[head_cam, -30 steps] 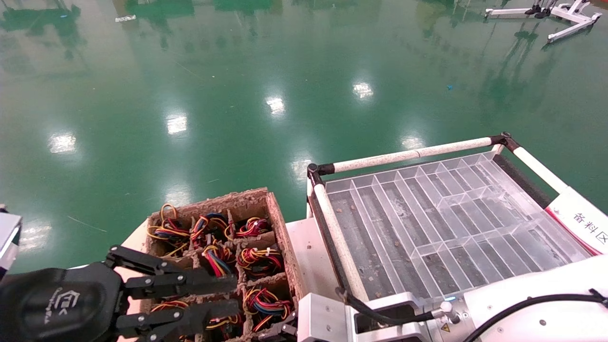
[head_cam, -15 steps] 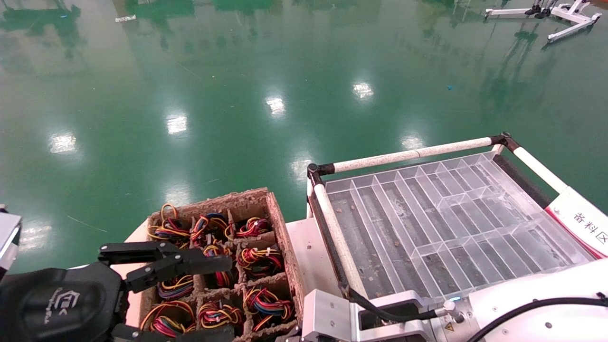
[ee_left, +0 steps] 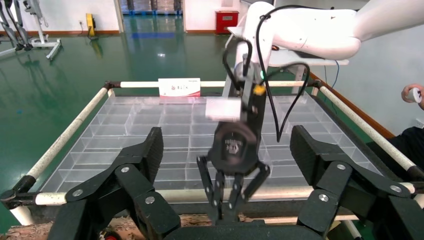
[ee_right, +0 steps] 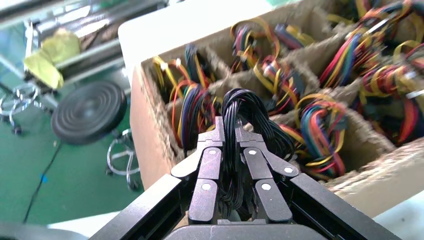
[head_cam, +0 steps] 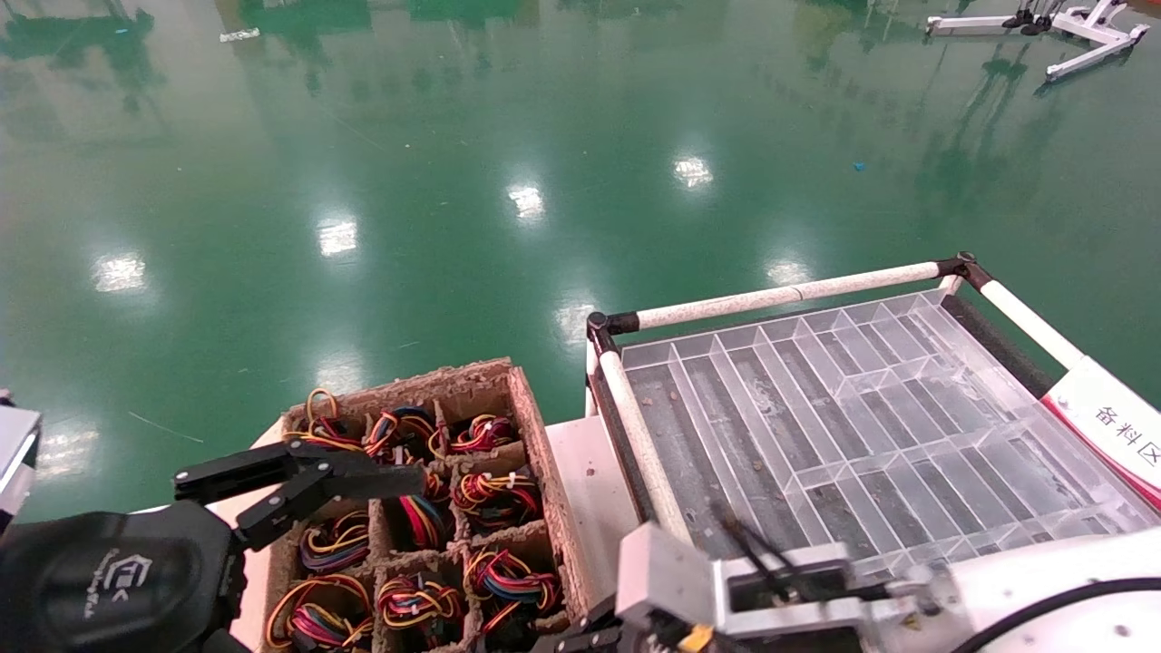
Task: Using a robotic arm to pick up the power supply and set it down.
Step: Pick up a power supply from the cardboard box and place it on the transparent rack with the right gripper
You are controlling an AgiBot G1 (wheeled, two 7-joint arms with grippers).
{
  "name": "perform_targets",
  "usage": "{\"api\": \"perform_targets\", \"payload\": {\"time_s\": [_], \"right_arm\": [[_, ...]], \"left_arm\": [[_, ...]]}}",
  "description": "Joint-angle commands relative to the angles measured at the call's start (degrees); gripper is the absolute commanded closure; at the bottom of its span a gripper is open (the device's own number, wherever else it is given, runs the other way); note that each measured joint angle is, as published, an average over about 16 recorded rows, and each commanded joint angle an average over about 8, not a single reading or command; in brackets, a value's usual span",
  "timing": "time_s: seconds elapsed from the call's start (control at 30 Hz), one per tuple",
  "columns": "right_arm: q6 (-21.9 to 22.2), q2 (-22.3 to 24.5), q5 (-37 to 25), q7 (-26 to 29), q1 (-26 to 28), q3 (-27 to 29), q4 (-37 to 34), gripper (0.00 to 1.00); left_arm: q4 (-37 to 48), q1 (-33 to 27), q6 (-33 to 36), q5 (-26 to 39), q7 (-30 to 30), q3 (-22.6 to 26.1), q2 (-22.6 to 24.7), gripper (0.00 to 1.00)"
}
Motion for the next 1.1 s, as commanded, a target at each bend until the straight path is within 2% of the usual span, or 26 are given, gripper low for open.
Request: {"api": "perform_targets", "payload": {"time_s": [0.03,0.33,0.53,0.77,1.1], "right_arm": [[0.00,0.65,1.67,-0.07,-0.50,0.87,-0.02,1.00],[-0.51,4.01,16.10,-0.90,-2.12,8.97,-0.41,1.00],[-0.59,5.48,21.43,0.15,1.12,12.68,-1.09,1.00],[-2.46,4.68,22.09,0.30,9.98,13.66,-7.07,1.00],[-7.18,-0.15,15.66,-5.95,22.72,10.38,-27.38,1.00]], "left_arm": [[0.00,0.00,0.00,0.00,0.00,0.00,0.00,0.00],[0.00,0.00,-0.01,-0.01,0.01,0.02,-0.01,0.00],[0.00,-0.01,-0.01,-0.02,0.02,0.03,-0.01,0.00],[0.00,-0.01,-0.02,-0.03,0.02,0.04,-0.02,0.00],[0.00,-0.01,-0.03,-0.04,0.03,0.06,-0.02,0.00]]}}
